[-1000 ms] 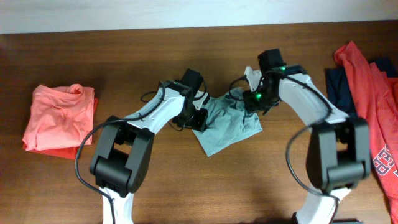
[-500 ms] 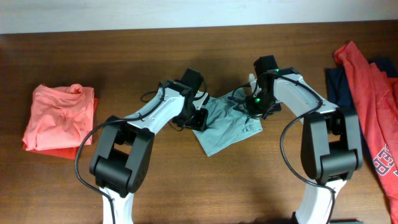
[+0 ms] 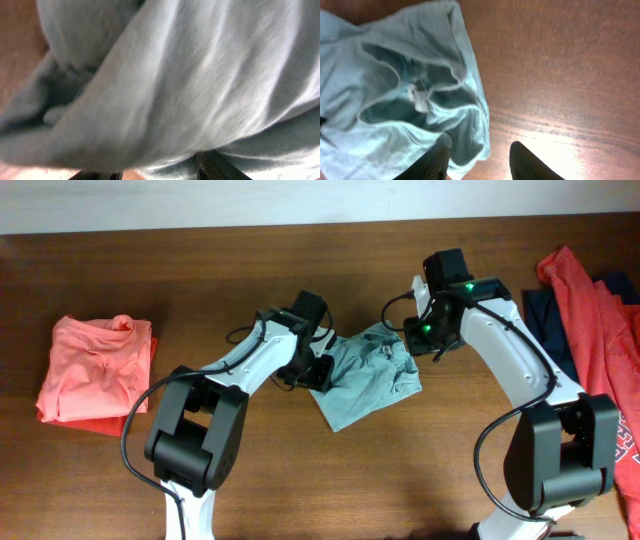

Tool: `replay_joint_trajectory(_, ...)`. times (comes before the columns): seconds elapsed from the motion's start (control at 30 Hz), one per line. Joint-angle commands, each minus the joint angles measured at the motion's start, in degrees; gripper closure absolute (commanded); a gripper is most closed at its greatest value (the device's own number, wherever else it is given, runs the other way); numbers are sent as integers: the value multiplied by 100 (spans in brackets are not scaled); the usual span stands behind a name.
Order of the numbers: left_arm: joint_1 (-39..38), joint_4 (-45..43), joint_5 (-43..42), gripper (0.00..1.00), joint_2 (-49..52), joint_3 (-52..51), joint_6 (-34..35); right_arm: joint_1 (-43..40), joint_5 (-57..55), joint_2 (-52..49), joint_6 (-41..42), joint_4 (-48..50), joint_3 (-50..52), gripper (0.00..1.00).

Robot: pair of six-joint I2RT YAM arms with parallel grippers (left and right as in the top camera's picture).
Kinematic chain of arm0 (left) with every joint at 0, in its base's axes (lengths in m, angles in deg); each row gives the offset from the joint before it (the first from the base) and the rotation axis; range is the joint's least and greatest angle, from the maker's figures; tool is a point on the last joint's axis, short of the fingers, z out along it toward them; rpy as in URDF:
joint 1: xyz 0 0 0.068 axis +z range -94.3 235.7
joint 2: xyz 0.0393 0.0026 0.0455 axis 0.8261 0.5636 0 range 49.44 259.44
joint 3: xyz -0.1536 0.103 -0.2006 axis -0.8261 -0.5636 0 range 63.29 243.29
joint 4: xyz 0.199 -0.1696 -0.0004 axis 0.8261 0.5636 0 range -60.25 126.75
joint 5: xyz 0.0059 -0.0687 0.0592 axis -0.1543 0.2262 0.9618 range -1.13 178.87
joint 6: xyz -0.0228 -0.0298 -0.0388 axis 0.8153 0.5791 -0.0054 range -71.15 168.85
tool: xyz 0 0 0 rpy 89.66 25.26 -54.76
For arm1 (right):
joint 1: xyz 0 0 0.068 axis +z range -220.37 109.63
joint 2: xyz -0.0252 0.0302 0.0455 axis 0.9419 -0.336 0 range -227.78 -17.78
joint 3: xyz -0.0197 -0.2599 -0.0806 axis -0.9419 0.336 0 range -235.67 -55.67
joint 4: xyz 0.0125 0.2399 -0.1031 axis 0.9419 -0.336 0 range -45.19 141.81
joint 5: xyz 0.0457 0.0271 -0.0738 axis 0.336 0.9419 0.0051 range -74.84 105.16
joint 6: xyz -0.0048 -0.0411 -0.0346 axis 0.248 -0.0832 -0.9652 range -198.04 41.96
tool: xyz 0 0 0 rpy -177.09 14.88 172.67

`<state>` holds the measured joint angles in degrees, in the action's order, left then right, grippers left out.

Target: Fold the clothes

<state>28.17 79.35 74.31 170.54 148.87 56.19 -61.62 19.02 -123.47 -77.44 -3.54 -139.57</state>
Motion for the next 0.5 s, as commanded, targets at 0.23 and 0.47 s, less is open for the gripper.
replay_joint_trajectory(0.23,-17,321,544,49,-946,153,-96,-26,-297,66,13,-328,-79,56)
replay_joint_trajectory(0.47,101,-116,730,43,-1292,166,-463,-15,70,155,-291,-822,-155,65)
